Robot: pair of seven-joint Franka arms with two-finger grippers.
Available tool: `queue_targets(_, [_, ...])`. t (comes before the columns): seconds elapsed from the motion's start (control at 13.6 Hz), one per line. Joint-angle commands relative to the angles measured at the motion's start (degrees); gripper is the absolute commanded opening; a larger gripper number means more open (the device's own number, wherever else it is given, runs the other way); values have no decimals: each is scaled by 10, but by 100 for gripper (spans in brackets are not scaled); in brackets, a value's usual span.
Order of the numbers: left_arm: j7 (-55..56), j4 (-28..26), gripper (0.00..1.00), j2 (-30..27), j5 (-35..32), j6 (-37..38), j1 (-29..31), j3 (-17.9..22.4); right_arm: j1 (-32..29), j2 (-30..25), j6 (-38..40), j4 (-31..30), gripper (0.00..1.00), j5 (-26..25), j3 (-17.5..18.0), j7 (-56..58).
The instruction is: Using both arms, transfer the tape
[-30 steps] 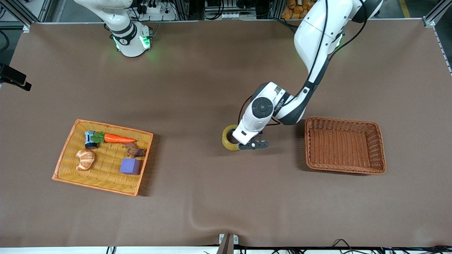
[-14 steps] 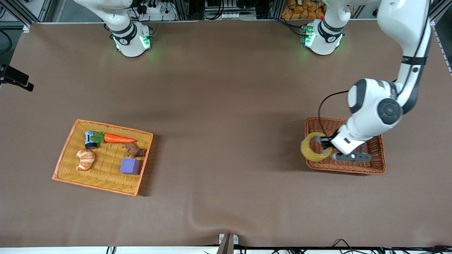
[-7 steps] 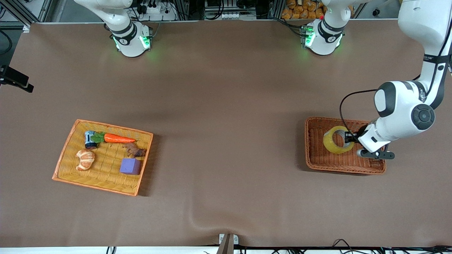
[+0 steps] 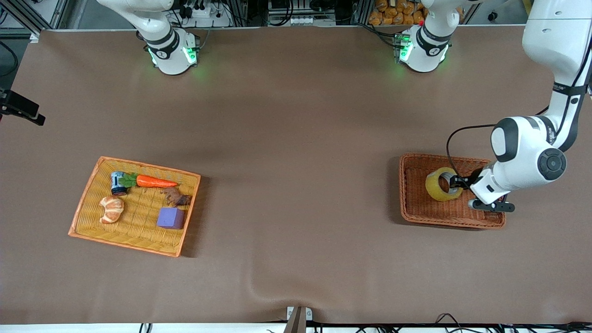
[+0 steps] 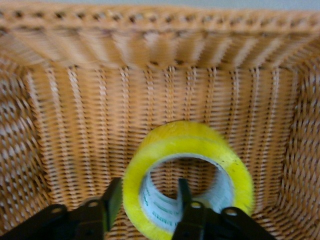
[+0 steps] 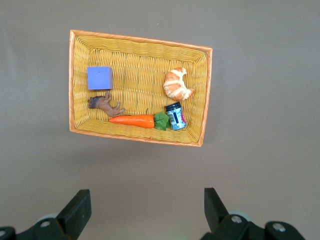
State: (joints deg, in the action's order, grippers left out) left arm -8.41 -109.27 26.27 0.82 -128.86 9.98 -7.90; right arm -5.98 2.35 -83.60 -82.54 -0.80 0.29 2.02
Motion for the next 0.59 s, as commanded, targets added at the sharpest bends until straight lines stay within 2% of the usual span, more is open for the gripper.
queue_targets(0.0, [9,49,100,0,-16,11,5,-5,-4,-3,-5,-5,100,7,3,6])
queue_targets(0.29, [10,105,100,-64,-17,78,-3,-12,-4,-2,-5,-5,100,6,3,6])
queue_targets(0.51, [11,170,100,-73,-18,162,-9,-12,2,-2,-9,-5,100,7,3,6])
